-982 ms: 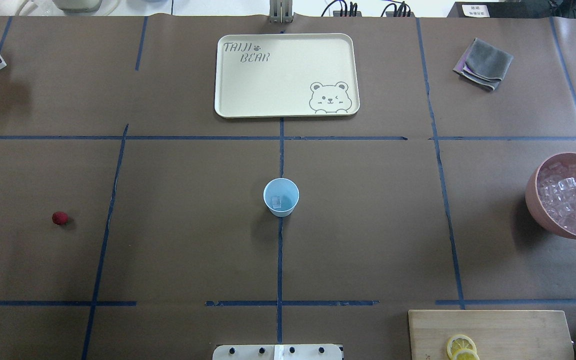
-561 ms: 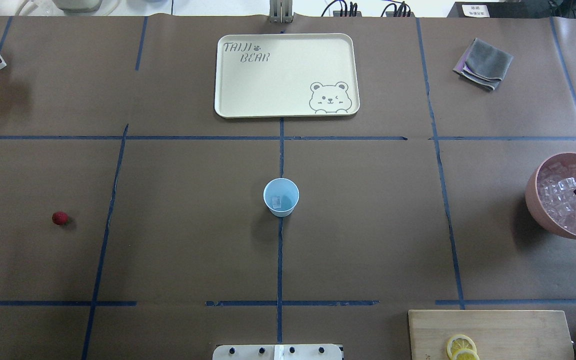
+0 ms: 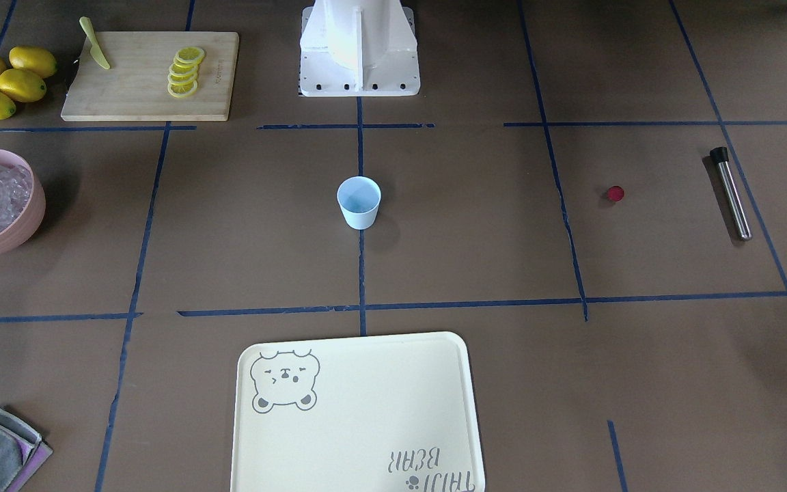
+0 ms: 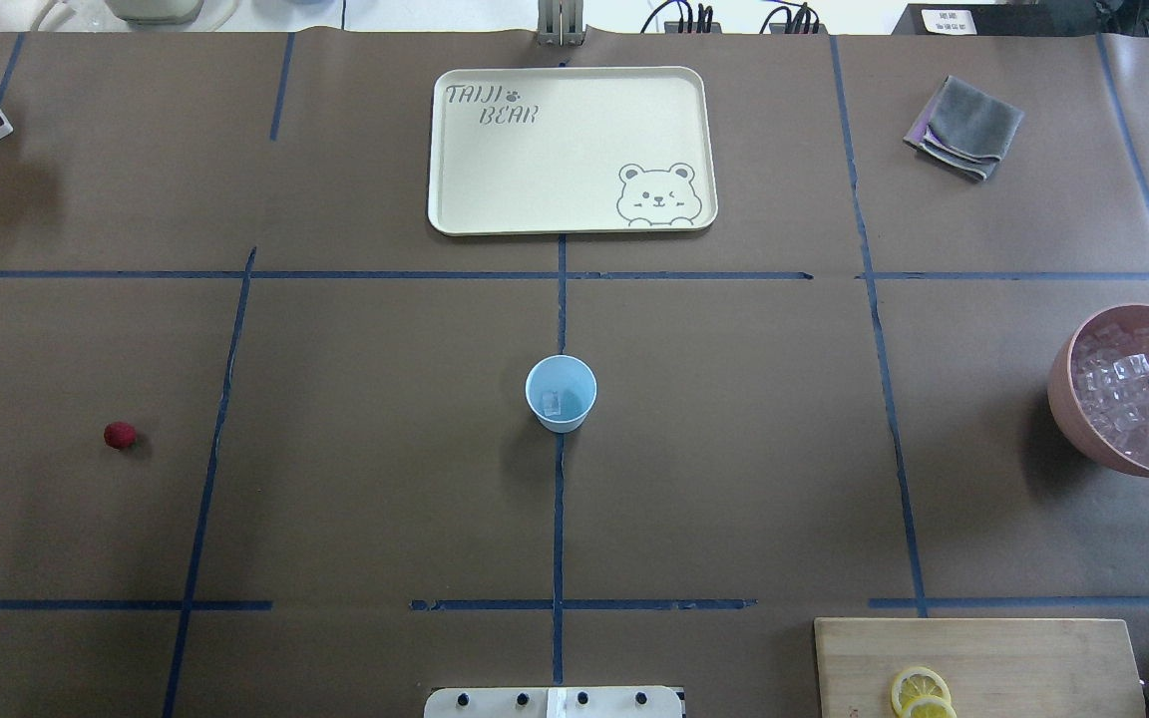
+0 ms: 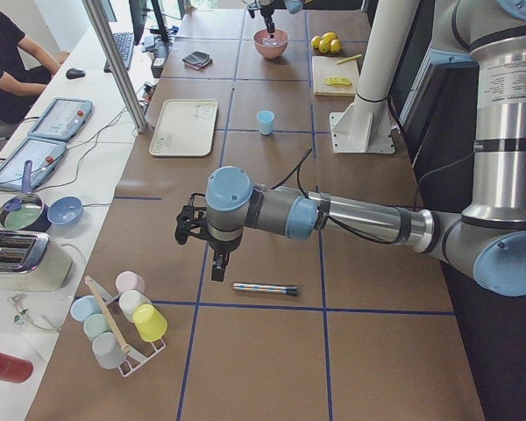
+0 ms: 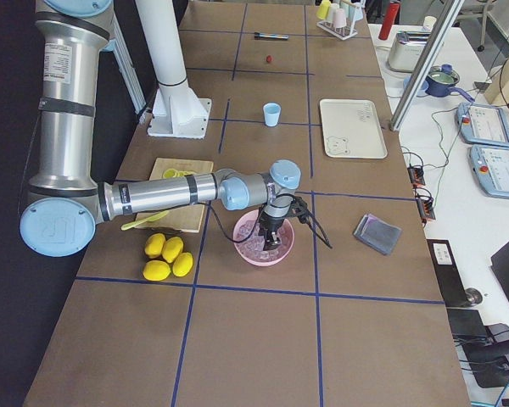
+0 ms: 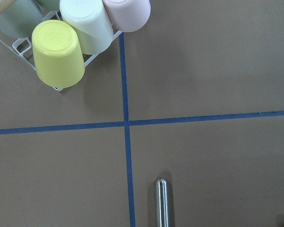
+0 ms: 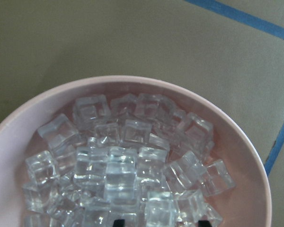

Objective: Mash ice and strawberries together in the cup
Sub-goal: 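Lower the right gripper into the bowl and grasp another ice cube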

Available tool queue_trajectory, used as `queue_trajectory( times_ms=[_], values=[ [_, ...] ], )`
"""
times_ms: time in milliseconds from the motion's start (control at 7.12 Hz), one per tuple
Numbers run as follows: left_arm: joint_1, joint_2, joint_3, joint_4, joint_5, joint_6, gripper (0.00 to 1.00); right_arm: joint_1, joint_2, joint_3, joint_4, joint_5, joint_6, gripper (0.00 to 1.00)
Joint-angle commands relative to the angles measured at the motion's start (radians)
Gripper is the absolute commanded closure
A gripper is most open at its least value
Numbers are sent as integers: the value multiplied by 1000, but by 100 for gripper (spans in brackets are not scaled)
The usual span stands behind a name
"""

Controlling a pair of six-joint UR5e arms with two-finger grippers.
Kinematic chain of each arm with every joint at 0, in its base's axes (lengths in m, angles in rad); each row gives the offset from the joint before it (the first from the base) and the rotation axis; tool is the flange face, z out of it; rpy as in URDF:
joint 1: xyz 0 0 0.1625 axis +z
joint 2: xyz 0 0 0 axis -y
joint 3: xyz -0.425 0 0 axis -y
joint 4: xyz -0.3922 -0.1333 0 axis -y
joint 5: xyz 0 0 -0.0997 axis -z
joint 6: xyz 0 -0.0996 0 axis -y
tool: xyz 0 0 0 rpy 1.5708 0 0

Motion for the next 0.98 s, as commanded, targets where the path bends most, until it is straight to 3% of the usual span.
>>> queue_trajectory(
  times_ms=[0, 842],
  values=[
    [0, 0, 0, 0, 1, 0, 0, -4, 9, -26, 1, -3, 0, 41],
    [0, 0, 2, 0, 1, 0, 0, -6, 9, -24, 1, -5, 1, 47]
  ],
)
